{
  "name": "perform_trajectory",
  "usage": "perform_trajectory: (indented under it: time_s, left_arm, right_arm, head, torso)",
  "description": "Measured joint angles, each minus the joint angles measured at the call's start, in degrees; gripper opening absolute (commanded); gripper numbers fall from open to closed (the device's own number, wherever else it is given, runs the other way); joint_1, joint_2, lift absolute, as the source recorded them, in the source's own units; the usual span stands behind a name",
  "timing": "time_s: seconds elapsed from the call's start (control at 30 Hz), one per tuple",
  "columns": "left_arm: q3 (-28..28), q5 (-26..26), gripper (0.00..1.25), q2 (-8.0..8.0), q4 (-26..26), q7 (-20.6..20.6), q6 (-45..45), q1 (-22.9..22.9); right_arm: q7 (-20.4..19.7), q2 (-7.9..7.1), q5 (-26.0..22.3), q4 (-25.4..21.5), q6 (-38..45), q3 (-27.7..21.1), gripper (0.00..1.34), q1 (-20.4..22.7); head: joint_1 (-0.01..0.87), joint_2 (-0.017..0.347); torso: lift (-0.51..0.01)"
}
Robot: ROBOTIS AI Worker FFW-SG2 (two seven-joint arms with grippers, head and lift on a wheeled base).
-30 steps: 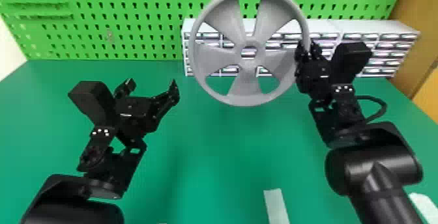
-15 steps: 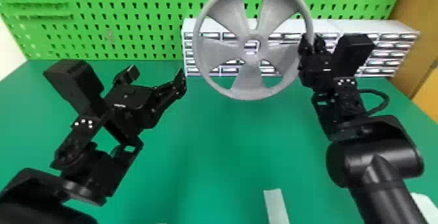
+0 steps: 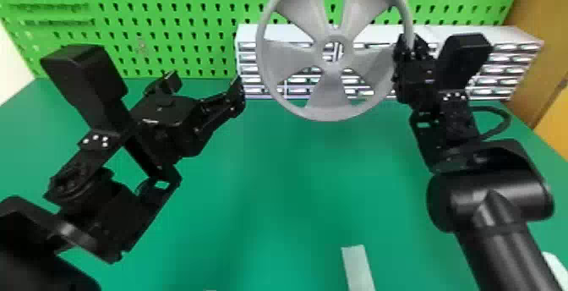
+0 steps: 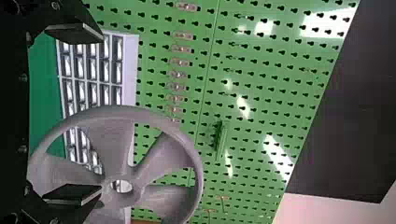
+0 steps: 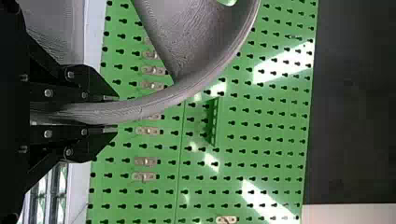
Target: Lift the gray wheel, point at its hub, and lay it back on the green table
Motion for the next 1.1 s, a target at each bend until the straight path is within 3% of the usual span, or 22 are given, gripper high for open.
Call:
perform_trajectory:
  time_s: [0.1,0.13,0.2,0.23,0.27,0.3,0.47,1.1]
  left_arm:
    - [0.04,0.13,1.08,0.08,-0.01,-0.01,0.19,-0.07]
    - [0.05,0.15,0.99,0.09,-0.02,-0.04,0.21,-0.08]
    - [0.11,0.20,0.65,0.10,-0.02,-0.24,0.29,-0.13]
    - [0.13,0.23,0.35,0.10,-0.02,-0.37,0.40,-0.18]
    - [0.18,0.29,0.19,0.10,-0.02,-0.54,0.72,-0.31]
    - [0.20,0.36,0.15,0.10,-0.02,-0.73,1.10,-0.46]
    - [0.35,0.80,0.07,0.24,-0.03,-2.18,4.55,-2.03]
    - [1.40,2.70,0.06,0.62,0.94,-4.47,6.57,-3.60]
  right_arm:
    - [0.00,0.04,0.01,0.19,0.00,0.36,0.04,-0.11]
    - [0.00,0.04,0.00,0.24,0.00,0.45,0.04,-0.12]
    - [0.00,0.05,-0.03,0.36,0.00,0.60,0.04,-0.12]
    - [0.00,0.06,-0.04,0.39,0.00,0.66,0.04,-0.12]
    - [0.00,0.08,-0.04,0.44,0.00,0.72,0.04,-0.11]
    - [0.00,0.11,-0.04,0.48,0.00,0.77,0.04,-0.11]
    - [0.00,0.27,0.10,0.63,0.00,0.97,0.04,-0.21]
    - [0.00,0.50,0.18,1.26,0.00,1.52,0.04,-0.33]
  head:
    - [0.692,0.048]
    - [0.692,0.048]
    - [0.692,0.048]
    - [0.692,0.048]
    - [0.692,0.048]
    - [0.692,0.048]
    - [0.692,0.048]
    - [0.692,0.048]
  torso:
    - [-0.093]
    - [-0.093]
    - [-0.093]
    - [-0.093]
    - [-0.093]
    - [-0.093]
    - [-0.093]
    - [-0.093]
